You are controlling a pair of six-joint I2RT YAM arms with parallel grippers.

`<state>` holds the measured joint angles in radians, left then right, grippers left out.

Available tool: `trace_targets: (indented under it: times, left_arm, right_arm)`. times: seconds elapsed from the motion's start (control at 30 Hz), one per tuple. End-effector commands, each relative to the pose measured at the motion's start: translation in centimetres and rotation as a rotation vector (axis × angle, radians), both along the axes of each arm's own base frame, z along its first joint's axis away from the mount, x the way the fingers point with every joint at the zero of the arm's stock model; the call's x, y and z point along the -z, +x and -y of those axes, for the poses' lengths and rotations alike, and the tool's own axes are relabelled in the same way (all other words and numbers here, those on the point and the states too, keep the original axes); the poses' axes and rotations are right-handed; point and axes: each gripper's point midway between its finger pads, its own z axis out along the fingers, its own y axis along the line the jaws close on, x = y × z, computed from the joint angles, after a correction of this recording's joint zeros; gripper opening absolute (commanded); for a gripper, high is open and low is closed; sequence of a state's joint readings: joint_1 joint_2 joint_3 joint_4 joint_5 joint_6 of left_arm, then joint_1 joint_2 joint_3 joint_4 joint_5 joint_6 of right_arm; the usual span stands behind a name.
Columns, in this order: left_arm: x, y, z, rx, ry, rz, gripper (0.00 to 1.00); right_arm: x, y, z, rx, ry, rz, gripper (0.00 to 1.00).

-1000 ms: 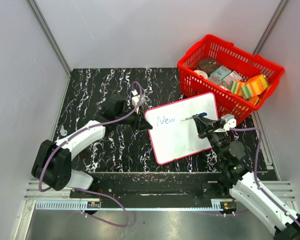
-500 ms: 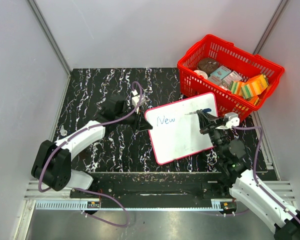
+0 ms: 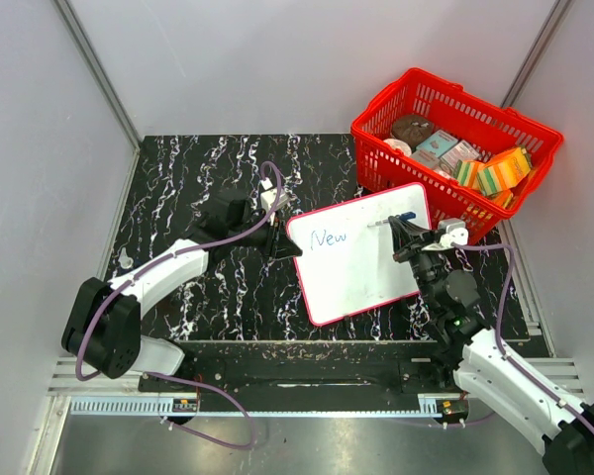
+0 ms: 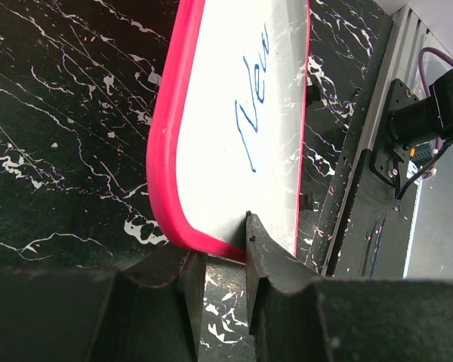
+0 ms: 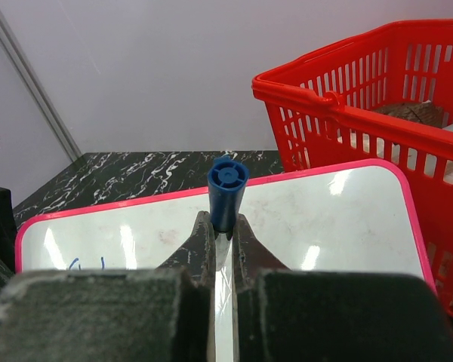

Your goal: Write a sentence on the whiteboard

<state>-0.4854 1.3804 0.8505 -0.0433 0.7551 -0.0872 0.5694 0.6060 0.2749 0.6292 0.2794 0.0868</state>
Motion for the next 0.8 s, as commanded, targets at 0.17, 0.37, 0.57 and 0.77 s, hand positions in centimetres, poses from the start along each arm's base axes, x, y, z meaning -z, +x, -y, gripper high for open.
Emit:
trace_targets:
  times: [0.17,0.37,0.57,0.77]
  left_arm:
    - [4.3,0.3,-2.0,-0.01,0.18,0.094,0.0]
    - [4.4,0.3,-2.0,-0.012,0.183,0.094,0.0]
    - [4.3,0.5,-2.0,-0.016,0.184,0.099,0.0]
    - [4.4,0.4,-2.0,-0.014,0.187,0.098,0.0]
  right_arm:
    - [-2.2,0.3,0.3,0.024,0.042,0.054,0.0]
    - [-2.3,0.1,-0.4,-0.02,0.046,0.06,0.0]
    - [-1.6,-0.1,-0.9,-0.052,0.027,0.034,0.0]
    - [-0.5,-0.2,-1.3,-0.072,0.012,0.003,0.0]
